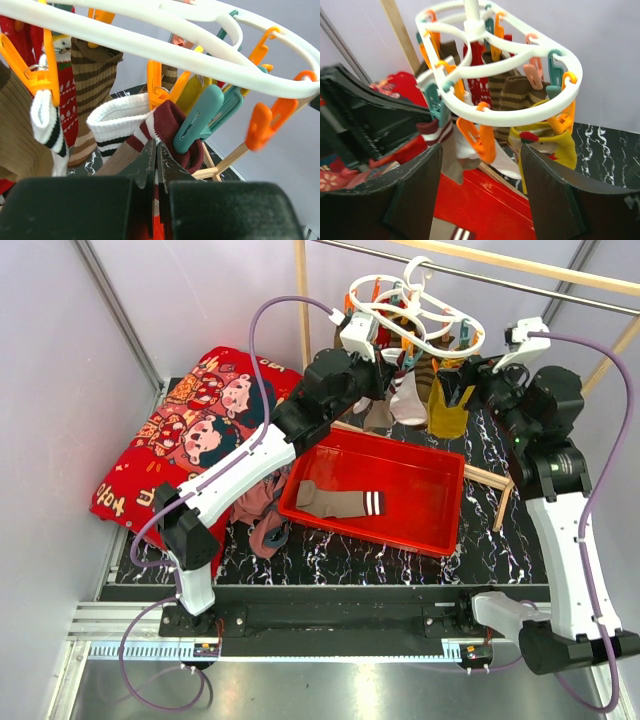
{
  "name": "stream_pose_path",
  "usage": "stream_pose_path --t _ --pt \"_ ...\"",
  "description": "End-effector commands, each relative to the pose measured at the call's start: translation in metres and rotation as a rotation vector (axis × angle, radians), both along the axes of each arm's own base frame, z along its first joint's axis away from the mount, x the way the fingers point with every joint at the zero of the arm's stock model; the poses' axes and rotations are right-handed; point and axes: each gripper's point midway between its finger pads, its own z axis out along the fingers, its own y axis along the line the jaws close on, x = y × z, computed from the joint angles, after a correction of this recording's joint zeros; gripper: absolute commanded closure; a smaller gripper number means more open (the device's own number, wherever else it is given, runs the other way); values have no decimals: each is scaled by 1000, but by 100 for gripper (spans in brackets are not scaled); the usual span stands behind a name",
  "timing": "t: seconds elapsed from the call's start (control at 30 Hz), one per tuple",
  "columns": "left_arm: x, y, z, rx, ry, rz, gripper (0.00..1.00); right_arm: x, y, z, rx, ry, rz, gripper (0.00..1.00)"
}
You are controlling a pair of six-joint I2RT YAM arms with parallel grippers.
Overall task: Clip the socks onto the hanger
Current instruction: Open the clamp at the hanger.
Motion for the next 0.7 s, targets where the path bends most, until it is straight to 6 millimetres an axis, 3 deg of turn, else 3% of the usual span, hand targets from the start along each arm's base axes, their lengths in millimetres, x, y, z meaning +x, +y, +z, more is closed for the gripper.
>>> stream_pose_path --t 0.0,0.4,0.67 --pt "-9 17 38 -45 -69 10 100 12 -2 -2 -114 -24 3 29" --pt "-12 17 40 -47 -63 -1 100 41 0 5 -152 -81 -6 28" --pt "-12 17 39 -45 -61 3 100 44 8 10 -138 -98 33 31"
